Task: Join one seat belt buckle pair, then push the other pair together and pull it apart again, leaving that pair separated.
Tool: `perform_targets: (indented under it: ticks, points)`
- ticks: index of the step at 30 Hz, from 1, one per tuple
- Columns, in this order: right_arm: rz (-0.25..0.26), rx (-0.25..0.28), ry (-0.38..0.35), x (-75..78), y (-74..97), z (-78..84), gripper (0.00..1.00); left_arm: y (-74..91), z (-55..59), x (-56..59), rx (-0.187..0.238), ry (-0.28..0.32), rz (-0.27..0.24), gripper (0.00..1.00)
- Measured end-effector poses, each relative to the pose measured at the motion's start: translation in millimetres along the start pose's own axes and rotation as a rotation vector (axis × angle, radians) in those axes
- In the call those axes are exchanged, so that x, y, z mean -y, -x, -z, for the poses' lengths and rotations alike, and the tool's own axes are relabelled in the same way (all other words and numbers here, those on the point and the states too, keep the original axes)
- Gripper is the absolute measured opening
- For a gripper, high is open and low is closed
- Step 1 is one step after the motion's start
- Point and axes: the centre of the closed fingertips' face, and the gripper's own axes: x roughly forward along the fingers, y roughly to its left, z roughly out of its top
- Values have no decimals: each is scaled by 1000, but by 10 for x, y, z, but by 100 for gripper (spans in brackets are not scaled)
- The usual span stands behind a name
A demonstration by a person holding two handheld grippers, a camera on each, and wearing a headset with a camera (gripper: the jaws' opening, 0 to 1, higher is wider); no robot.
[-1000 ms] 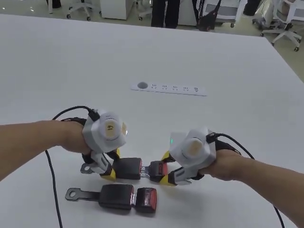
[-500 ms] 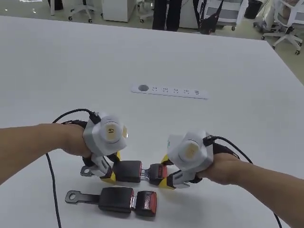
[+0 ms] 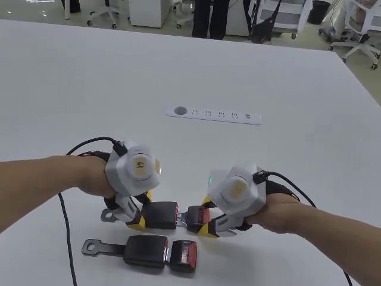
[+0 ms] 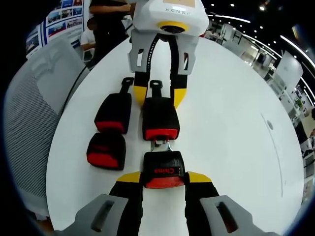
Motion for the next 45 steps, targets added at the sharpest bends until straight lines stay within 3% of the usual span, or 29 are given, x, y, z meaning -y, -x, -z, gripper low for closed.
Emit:
perform_targets:
  ticks: [28,35,45]
  points:
    - [10,0,-12,-10,-78,-99,27,-3,-16,8,-1,-49,2,29]
    - [22,-8,-28,-15,-89,-98,27,-8,-7,-2,-20,-69,6,29]
    - [25,-18,-4,-7,-92,-114,27,-8,-14,9,-22,-77,6,29]
